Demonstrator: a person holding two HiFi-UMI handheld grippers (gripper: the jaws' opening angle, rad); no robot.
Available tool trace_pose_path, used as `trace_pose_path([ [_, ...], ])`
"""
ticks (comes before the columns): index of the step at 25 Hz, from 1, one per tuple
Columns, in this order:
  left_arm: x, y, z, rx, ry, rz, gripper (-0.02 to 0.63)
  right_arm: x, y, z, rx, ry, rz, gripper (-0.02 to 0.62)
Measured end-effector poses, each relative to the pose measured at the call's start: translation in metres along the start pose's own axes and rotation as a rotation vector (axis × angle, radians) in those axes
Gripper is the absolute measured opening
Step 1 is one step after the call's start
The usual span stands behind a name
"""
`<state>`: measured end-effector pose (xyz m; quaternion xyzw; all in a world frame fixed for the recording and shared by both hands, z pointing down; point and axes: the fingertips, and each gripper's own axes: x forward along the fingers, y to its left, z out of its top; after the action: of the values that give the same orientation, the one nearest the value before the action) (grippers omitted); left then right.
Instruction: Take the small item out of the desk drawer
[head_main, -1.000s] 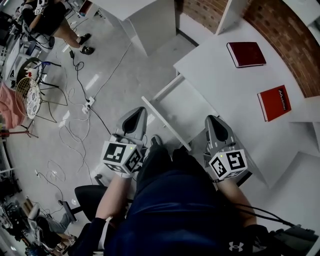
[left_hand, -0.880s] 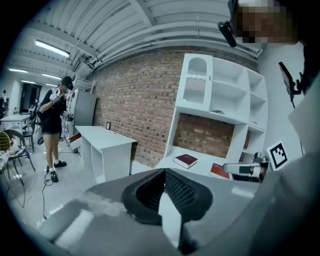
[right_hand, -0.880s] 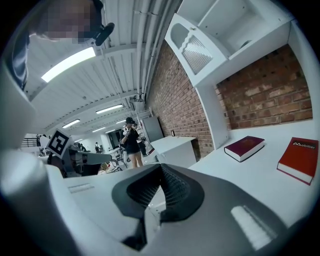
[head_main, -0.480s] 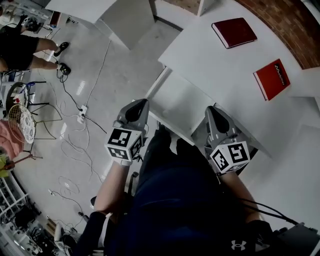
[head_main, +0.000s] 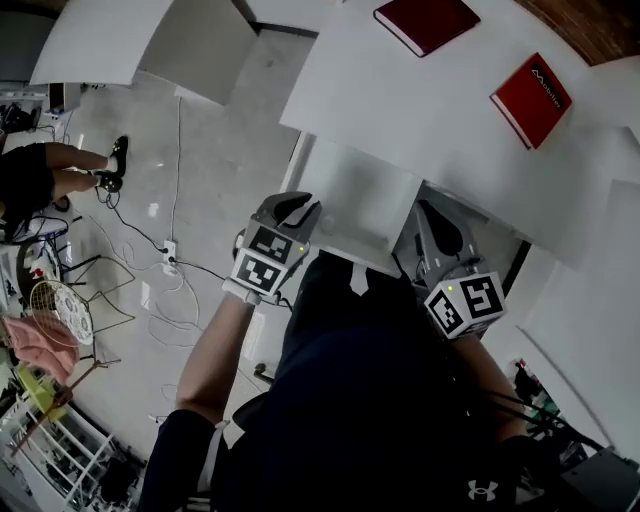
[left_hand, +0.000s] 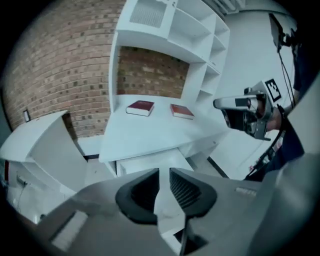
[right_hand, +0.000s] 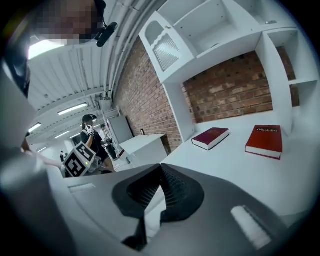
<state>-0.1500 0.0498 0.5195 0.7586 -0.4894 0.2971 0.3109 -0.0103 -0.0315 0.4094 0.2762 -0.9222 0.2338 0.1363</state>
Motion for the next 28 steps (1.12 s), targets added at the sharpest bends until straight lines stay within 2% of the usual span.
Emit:
trace_pose_path([
  [6, 0.054, -0.02, -0.04, 0.172, 0.27, -0.204, 0.115, -0.008, -0.023, -0.004, 0.069, -0.033, -0.117, 0.003],
  [10, 0.08, -0.024, -0.07, 0.253, 0.431, -0.302, 0.129, -0.022, -0.037, -0.013, 0.123, -0.057, -0.207, 0.003],
  [13, 0.098, -0.029, -0.092, 0.231, 0.538, -0.403, 0.152, -0.033, -0.045, -0.021, 0.155, -0.069, -0.254, 0.003],
  [15, 0.109, -0.03, -0.104, 0.196, 0.597, -0.438, 0.155, -0.038, -0.052, -0.026, 0.171, -0.073, -0.272, 0.003],
  [21, 0.137, -0.025, -0.141, 0.083, 0.777, -0.449, 0.157, -0.052, -0.071, -0.037, 0.221, -0.09, -0.318, 0.003],
  [28, 0.149, -0.027, -0.169, 0.047, 0.911, -0.433, 0.181, -0.067, -0.091, -0.042, 0.273, -0.118, -0.373, 0.003],
])
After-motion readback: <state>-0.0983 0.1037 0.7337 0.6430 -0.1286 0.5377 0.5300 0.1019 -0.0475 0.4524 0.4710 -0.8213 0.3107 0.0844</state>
